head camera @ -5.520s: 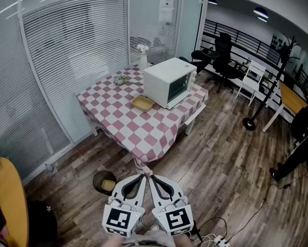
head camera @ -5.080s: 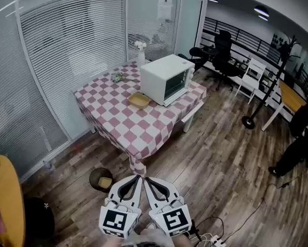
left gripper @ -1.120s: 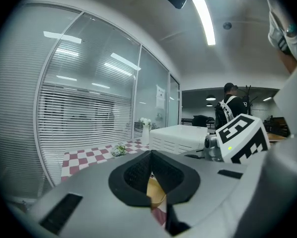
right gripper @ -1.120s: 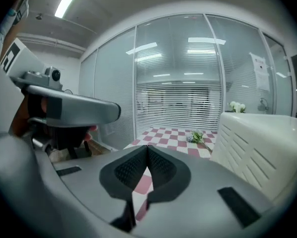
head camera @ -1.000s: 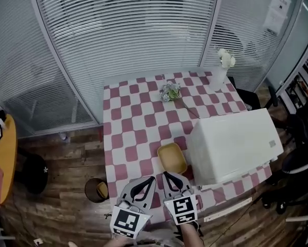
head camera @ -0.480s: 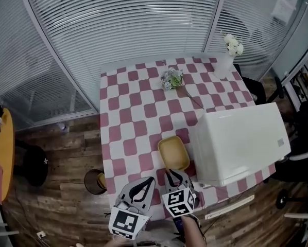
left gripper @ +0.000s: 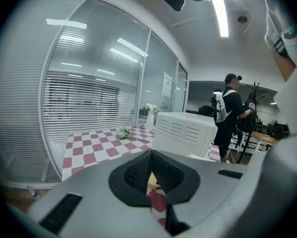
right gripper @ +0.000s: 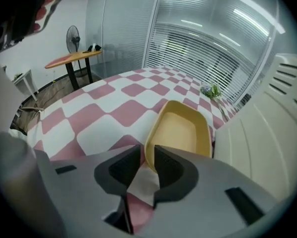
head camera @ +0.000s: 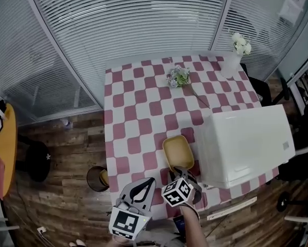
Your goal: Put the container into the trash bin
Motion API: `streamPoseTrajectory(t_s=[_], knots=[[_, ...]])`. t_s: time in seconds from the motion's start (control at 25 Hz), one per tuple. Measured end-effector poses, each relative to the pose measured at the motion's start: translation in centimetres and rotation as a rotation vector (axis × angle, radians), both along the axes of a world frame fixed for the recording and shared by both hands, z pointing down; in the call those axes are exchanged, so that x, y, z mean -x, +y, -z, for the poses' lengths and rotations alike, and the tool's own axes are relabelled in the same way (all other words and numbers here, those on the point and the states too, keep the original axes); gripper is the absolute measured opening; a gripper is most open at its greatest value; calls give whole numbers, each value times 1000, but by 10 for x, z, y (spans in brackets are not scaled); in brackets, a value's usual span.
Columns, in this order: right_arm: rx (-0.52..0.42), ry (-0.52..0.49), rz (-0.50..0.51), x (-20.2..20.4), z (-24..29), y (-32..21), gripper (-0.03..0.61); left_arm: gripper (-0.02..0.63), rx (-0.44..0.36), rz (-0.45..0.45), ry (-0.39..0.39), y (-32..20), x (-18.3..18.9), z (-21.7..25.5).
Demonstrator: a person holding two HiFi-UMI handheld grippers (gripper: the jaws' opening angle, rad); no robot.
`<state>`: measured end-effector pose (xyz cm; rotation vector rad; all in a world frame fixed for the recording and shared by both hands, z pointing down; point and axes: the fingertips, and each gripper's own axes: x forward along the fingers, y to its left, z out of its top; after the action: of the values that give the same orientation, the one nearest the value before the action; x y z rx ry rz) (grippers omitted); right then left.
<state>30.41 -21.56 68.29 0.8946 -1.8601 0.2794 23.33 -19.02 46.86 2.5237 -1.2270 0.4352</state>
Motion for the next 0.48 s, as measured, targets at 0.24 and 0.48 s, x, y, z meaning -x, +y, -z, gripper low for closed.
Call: streamPoseTrajectory(t_s=[0.24, 0.48], knots=[[-4, 57, 42, 2, -14, -1, 35, 3, -4, -1, -3, 2, 3, 0], [22, -10, 0, 3, -6, 3, 14, 3, -18, -4, 0, 5, 5, 4]])
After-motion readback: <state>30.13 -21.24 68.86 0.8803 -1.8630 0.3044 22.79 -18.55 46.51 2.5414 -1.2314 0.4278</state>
